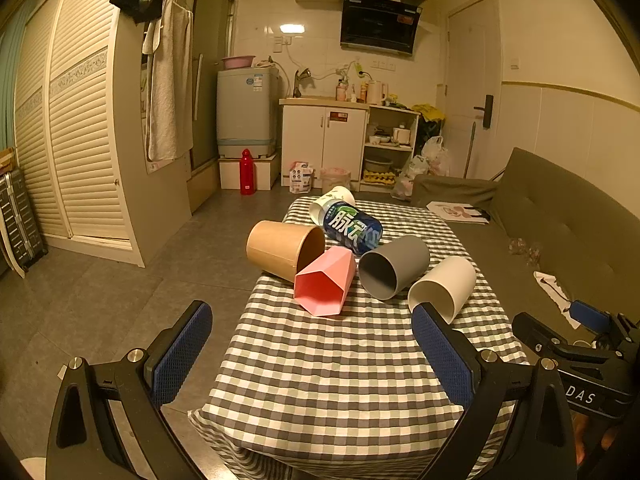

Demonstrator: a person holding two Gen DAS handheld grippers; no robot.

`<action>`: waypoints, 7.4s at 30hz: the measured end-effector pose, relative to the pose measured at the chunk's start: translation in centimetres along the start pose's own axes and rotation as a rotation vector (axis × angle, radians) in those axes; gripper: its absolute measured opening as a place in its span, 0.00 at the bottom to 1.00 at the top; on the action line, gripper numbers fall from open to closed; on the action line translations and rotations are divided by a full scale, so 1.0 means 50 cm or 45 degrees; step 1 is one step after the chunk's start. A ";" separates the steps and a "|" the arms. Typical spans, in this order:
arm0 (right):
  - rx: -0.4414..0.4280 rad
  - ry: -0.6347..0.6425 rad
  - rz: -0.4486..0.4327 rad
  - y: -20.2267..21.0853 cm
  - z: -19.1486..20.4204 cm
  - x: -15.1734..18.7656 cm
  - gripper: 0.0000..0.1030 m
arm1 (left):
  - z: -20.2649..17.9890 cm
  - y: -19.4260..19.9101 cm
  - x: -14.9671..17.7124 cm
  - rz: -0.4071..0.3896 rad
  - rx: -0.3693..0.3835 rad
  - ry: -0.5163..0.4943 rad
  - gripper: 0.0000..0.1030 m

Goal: Flip cup upside down

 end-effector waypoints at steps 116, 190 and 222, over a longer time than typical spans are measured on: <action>-0.178 0.468 0.742 -0.660 0.267 -0.257 0.70 | 0.217 -0.352 -0.068 0.354 -0.225 0.136 1.00; -0.025 0.010 0.326 -0.075 -0.132 -0.065 0.91 | -0.145 -0.235 0.081 0.888 0.076 0.053 1.00; 0.036 0.076 0.314 -0.102 -0.092 -0.035 0.91 | -0.138 -0.206 -0.008 0.156 -0.022 -0.215 0.74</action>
Point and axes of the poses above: each gripper's, at about its wrist camera, not at the fingertips, and y roughly against the way its jaws point, z to its left, x to its underside, the point moved 5 cm from there along -y, roughly the way its jaws point, and after that the axes turned 1 degree about y, right-handed, at the moved point
